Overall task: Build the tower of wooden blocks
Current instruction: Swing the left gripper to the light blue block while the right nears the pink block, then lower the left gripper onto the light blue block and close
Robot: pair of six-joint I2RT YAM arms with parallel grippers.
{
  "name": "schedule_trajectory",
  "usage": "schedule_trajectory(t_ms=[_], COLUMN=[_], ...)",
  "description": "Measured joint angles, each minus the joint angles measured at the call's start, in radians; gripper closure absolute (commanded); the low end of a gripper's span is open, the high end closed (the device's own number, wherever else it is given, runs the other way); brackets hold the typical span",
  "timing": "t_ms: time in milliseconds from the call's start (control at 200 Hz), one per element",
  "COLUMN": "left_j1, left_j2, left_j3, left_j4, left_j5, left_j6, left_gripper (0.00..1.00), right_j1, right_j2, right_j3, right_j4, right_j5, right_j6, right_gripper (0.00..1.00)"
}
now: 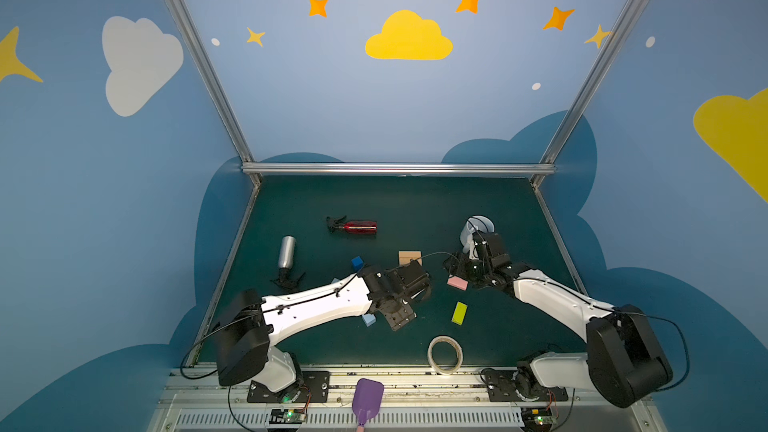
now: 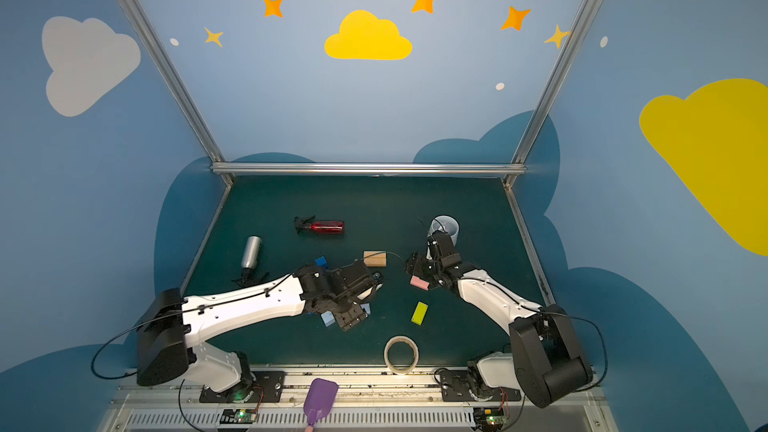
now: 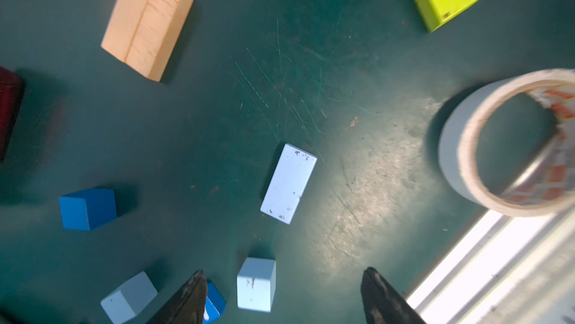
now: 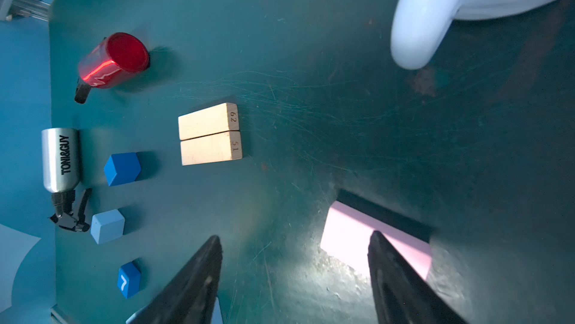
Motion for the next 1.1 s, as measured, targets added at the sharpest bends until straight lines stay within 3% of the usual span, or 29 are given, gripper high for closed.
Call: schedule_trajectory(t_ms=[391,741,971,1101], left_j1=[-0.005,0.002,0.044,0.068], left_j2=[0.127,0.201,0.218,0.223], left_j3=[-0.028,-0.033,-0.042,-0.060], left_j4=[0.101,0.169,0.200,0.223], left_j5=[-0.008,0.021,0.070,0.102], left_j6=[0.063,0.094,0.097,0.083], left_gripper=[0.23,0.34,0.38,0.45], right_j1=[-0.037,-0.070,-0.076,-0.077], right_j2=[-0.074,-0.103,-0.103,-0.103], right_j3=[-0.051,-0.084,-0.089,-0.089], right_j4=[0.006,0.014,0.021,0.024], right_j5=[0.014,0.014,0.008,0.006], right_j6=[0.010,0.012,0.014,0.014], right_gripper=[0.23,0.23,0.23,0.23])
